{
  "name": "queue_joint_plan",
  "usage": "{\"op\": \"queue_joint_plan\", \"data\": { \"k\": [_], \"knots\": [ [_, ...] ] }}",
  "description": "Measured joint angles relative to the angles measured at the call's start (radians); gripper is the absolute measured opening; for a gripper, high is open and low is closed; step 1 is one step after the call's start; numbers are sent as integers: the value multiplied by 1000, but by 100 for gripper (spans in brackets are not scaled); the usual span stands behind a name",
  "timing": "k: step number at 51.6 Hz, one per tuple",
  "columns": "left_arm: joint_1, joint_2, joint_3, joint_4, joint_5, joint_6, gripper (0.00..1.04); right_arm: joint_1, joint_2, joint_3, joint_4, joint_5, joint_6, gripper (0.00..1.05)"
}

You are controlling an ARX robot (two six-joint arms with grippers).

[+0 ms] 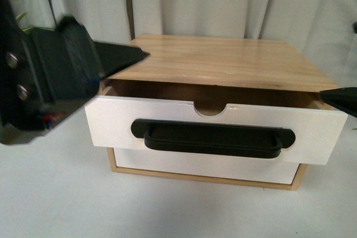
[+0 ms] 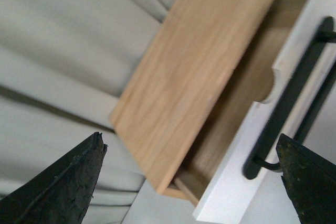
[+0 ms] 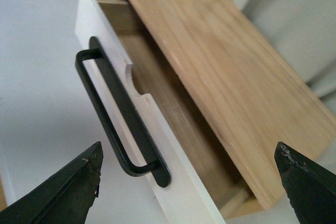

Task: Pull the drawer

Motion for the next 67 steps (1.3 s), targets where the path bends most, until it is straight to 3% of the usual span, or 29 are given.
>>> {"op": "queue_joint_plan", "data": {
  "k": [5, 14, 20, 28, 32, 44, 48, 52, 57, 67],
  "knots": [
    [58, -130, -101, 123, -90, -121, 99, -37, -151, -102, 98, 62, 127, 96],
    [130, -314, -261, 164, -210, -241, 99, -132, -343, -214, 137, 115, 286, 96],
    [154, -478, -358, 116, -285, -332, 99, -193, -447, -271, 119, 110, 354, 96],
    [192, -798, -504, -73, -427, -525, 99, -304, -648, -362, 21, 126, 507, 96],
    [210, -872, -549, -112, -475, -580, 99, -312, -679, -380, 10, 169, 538, 96],
    [215, -887, -554, -118, -466, -625, 98, -313, -681, -380, 9, 174, 560, 96],
    [265, -969, -570, -205, -304, -792, 80, -245, -724, -430, 66, 433, 650, 77],
    [365, -998, -580, -209, -168, -878, 64, -180, -752, -460, 67, 565, 678, 64],
    [428, -1014, -602, -209, -148, -922, 48, -121, -780, -491, 68, 587, 692, 48],
    [432, -1037, -636, -205, -134, -938, 14, -114, -833, -542, 68, 594, 698, 12]
  ]
}}
